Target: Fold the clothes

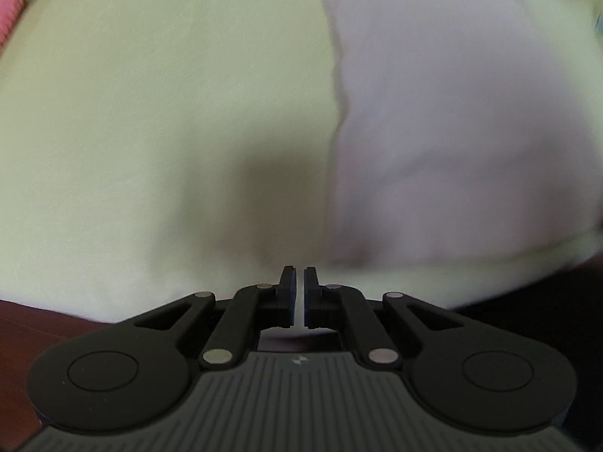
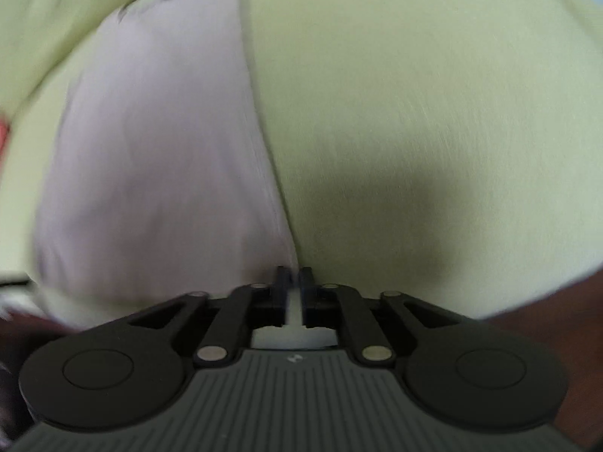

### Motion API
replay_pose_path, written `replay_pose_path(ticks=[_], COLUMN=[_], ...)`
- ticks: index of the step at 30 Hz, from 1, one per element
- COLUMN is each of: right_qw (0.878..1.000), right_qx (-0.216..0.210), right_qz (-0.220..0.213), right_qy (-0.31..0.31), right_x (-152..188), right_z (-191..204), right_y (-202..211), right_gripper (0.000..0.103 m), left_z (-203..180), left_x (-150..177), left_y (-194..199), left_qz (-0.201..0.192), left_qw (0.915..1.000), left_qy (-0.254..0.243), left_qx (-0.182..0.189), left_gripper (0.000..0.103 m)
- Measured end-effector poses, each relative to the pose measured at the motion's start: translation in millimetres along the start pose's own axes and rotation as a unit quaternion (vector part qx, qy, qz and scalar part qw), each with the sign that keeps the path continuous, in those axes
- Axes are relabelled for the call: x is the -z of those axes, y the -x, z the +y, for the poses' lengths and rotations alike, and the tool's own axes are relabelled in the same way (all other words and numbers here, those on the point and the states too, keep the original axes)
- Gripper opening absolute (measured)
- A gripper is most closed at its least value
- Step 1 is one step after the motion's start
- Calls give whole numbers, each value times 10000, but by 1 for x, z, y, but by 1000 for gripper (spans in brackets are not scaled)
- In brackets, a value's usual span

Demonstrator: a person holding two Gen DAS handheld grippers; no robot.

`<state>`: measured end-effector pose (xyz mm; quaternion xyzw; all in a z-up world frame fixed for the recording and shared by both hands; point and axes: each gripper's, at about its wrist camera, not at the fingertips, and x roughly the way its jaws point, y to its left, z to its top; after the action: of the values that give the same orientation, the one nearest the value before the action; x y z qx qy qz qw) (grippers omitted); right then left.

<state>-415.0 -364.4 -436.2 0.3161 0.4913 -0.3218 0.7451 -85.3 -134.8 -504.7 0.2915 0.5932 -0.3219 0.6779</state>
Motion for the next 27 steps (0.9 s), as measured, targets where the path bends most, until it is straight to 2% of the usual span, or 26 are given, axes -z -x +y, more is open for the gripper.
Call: replay_pose_path(ticks=[1,3,4,5,6,10,12,13,14,15,16,21,22,23,25,26,27], right_qw=[9999,9969,9944,9927,9914,9870,9856,9858,9868,9878,9889,9914,9917,9921,9923,9901,9863], right_qx=[117,372,399,329,209,-195,-318,-362,-395,-425,-386,-316,-313,-280,-211,-255,-323], right_qz=[-59,-544,-800,-968,-1099,-1355,-1403,-1389,-1341,-1265,-1181,-916,-885,-840,-777,-925,-1143], right_qy=[83,426,563,633,679,846,891,876,820,799,817,874,877,888,936,1021,1143], right_x=[1,4,4,3,2,-10,-15,-19,-20,-20,-17,15,17,16,10,2,-11], right_z=[3,14,20,25,31,63,78,82,83,82,78,48,44,42,38,39,41], right_y=[2,17,24,28,30,18,6,1,-4,-10,-14,-12,-11,-8,0,6,14], right_gripper=[30,30,23,8,3,2,2,2,4,4,4,1,1,2,7,8,10], left_z=[-3,-12,-17,-21,-26,-72,-83,-90,-94,-92,-87,-48,-42,-38,-26,-23,-19], left_x=[-1,-5,-7,-9,-11,-40,-45,-42,-35,-18,-5,38,41,43,30,23,2], left_y=[6,19,26,33,39,29,20,5,-3,-6,-7,-11,-8,-3,27,35,51], left_qz=[-153,-528,-715,-902,-1088,-1442,-1360,-1104,-979,-1098,-1056,-460,-455,-480,-981,-1147,-1481], left_qw=[9998,9973,9951,9921,9885,9790,9806,9863,9891,9878,9881,9961,9964,9964,9921,9905,9866], left_qy=[28,73,95,117,139,-70,-118,-280,-372,-545,-641,-393,-365,-344,-298,-273,-231], left_qx=[138,500,680,860,1039,1436,1407,1192,1033,961,917,636,613,603,719,712,645], left_gripper=[1,1,1,1,1,6,6,6,5,6,6,5,4,4,4,4,5])
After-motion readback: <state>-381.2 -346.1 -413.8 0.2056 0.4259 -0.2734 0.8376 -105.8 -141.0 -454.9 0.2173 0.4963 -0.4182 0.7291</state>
